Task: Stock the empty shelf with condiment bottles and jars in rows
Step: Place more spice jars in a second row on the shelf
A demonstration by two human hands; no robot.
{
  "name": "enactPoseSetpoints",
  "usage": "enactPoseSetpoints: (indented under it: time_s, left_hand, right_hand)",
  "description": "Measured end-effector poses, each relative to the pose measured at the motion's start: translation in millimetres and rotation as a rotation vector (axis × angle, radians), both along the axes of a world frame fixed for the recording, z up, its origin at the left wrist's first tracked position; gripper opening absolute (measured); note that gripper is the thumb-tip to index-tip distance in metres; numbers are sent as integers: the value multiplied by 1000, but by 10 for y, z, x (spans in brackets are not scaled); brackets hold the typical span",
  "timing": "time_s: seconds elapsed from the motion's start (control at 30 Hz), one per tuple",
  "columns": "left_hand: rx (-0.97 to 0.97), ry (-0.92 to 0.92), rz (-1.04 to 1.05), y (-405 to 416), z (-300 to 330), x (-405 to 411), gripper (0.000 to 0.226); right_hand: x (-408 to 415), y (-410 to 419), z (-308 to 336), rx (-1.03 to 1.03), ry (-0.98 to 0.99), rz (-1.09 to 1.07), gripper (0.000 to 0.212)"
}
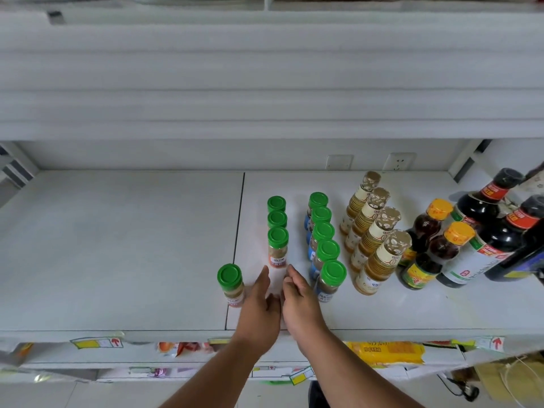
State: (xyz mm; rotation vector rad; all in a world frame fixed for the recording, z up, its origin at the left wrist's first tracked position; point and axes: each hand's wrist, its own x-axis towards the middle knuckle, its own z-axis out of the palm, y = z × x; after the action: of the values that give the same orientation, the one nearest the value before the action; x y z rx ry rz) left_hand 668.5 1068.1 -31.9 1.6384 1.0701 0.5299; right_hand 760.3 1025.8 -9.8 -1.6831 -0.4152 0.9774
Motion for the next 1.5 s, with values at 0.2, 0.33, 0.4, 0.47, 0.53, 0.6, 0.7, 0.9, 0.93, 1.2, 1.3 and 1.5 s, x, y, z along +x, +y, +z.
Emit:
enactPoseSetpoints:
  time_s: [0.2,0.33,0.4,0.47,0.53,0.6,0.7,0.9,0.93,1.2,1.3,1.5]
  left_hand:
    - [-25,16,60,-515,-12,-571,56]
    - [-5,0,292,-598,63,-846,47]
    - [58,6,435,-542,174,-920,40]
    - [112,8,518,-411,286,-945,34]
    - [74,38,473,-255,344,-927,40]
    - [-4,77,344,-120,352,-882,52]
    - [-20,89,212,-14,387,-803,52]
    - [-13,43,137,-51,383,-702,63]
    - [-20,44,130,-60,357,-680,66]
    - [-32,20,24,-189,315,-389,75]
    - [-43,9,9,-237,320,-289,74]
    - [-78,36,52,-289,274,-270,69]
  right_hand:
    - [-243,-290,47,-26,-87,132,43]
    - [-418,-295,89,-65,-166,237,46]
    - [-476,-250,113,-84,-199,292,48]
    - [-499,-209,164,-99,-211,332,48]
    - [-512,-180,212,-106,-208,349,48]
    - [-528,-141,229,-108,-210,353,47]
    - [-564,-86,243,-100,-194,347,47]
    - [-558,-123,252,-71,-160,314,44]
    - [-535,-143,250,-73,-158,300,43]
    - [-267,-364,308,-66,-146,173,42]
    - [-171,-434,337,-64,-154,143,42]
    - [-119,-512,340,-99,-166,127,44]
